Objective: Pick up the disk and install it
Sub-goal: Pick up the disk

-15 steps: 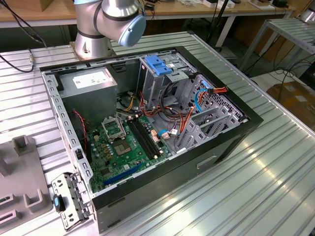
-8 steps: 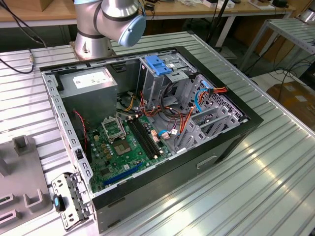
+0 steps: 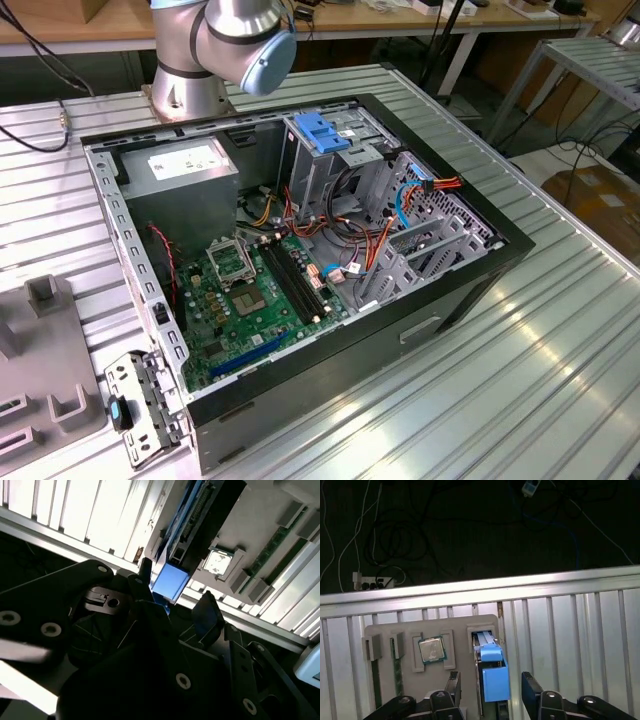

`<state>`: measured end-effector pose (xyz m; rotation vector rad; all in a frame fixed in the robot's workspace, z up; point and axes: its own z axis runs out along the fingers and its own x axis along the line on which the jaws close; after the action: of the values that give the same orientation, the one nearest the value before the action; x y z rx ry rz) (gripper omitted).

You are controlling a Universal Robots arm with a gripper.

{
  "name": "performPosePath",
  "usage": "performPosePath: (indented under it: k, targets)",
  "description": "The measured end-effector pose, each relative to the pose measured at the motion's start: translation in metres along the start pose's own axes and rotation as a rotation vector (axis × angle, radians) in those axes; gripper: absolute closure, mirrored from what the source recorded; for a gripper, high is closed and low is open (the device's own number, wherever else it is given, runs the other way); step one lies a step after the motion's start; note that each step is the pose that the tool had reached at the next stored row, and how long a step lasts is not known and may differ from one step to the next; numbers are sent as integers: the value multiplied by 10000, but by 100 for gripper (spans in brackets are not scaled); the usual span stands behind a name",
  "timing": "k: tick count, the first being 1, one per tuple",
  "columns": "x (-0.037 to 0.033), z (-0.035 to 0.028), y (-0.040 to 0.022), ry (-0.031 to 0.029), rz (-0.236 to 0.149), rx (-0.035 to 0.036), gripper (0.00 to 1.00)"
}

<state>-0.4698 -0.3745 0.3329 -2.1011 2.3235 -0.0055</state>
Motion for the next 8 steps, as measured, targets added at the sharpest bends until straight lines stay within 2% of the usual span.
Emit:
performPosePath:
  k: [2, 8]
  targets:
    - [1, 65, 3, -1, -4, 17, 40]
    - [2, 178, 18, -8, -18, 77, 40]
